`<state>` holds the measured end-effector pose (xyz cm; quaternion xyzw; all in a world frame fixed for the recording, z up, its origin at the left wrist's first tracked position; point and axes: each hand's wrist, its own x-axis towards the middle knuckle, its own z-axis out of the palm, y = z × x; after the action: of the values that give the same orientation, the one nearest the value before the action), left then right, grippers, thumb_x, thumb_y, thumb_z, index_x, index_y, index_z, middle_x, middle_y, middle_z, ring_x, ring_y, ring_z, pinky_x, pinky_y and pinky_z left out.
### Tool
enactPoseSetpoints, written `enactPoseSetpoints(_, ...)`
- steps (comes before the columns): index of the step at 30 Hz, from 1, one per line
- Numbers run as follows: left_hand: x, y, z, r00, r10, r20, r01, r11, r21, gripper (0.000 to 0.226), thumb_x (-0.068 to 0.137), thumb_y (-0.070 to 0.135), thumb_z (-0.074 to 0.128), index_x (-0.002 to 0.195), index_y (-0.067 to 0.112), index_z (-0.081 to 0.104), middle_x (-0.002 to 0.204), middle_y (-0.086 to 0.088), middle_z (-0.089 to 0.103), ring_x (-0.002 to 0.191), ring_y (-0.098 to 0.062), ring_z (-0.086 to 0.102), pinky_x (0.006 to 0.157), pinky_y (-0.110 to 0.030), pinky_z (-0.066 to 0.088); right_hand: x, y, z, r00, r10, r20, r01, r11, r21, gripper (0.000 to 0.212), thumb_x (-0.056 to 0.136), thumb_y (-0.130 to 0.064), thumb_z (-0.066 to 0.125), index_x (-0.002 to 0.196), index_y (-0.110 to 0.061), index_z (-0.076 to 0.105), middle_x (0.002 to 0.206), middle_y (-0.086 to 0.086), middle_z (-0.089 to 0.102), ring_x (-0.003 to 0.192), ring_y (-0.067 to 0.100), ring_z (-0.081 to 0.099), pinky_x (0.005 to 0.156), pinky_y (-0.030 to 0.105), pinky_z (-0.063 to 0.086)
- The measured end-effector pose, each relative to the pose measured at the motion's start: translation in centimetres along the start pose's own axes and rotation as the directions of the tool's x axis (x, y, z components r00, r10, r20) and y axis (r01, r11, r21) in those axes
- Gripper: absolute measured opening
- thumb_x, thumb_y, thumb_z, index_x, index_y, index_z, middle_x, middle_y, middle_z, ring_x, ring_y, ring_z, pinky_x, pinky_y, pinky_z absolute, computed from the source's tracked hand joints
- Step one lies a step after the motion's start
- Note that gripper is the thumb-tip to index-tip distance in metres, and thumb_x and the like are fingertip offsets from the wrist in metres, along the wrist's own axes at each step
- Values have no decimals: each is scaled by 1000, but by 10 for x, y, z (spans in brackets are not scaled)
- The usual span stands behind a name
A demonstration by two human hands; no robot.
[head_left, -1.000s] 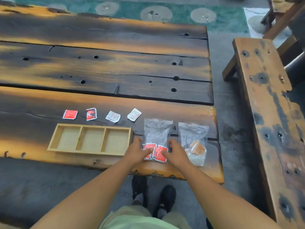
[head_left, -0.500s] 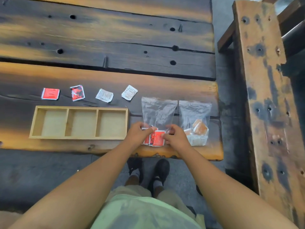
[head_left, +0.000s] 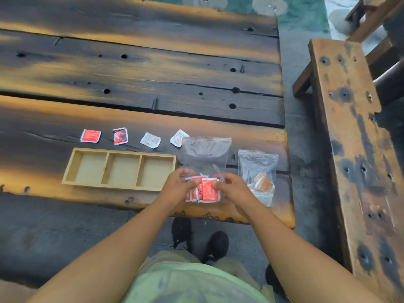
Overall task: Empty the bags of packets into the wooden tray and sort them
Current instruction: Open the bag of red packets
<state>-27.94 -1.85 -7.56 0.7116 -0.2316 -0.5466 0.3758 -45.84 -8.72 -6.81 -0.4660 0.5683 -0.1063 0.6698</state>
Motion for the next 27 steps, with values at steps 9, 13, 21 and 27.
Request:
enactPoseSetpoints(9,-60,-1,-47,968,24,-249,-83,970,-229,25,89,0,68,112,9,61,100,-17,73,77,-27,72,60,-32,60,-2,-29,59,953,-64,297,60,998,22,19,89,-2,68,105,-13,64,104,12,73,89,23,71,72,30,57)
enactPoseSetpoints(13,-81,-10,-75,937,3,-350,-108,954,-280,26,89,-2,67,112,9,61,100,-16,73,74,-23,71,62,-32,60,-7,-42,95,921,-72,383,78,997,-1,19,89,0,68,103,-13,65,106,15,74,89,25,73,79,36,61)
enactPoseSetpoints(21,-75,-13,-125,936,-5,-353,-110,946,-306,25,88,6,71,109,17,65,104,-16,74,87,-33,74,78,-47,60,-6,-66,138,927,-93,363,122,991,-56,17,91,-4,68,105,-12,62,98,7,72,79,14,70,61,19,56)
enactPoseSetpoints(27,-38,-9,-183,965,14,-263,-91,955,-283,26,86,15,75,109,22,65,107,-13,74,88,-31,75,73,-44,61,15,-84,189,963,-75,258,91,995,-50,16,93,-6,66,101,-19,62,100,4,72,87,17,72,73,29,60)
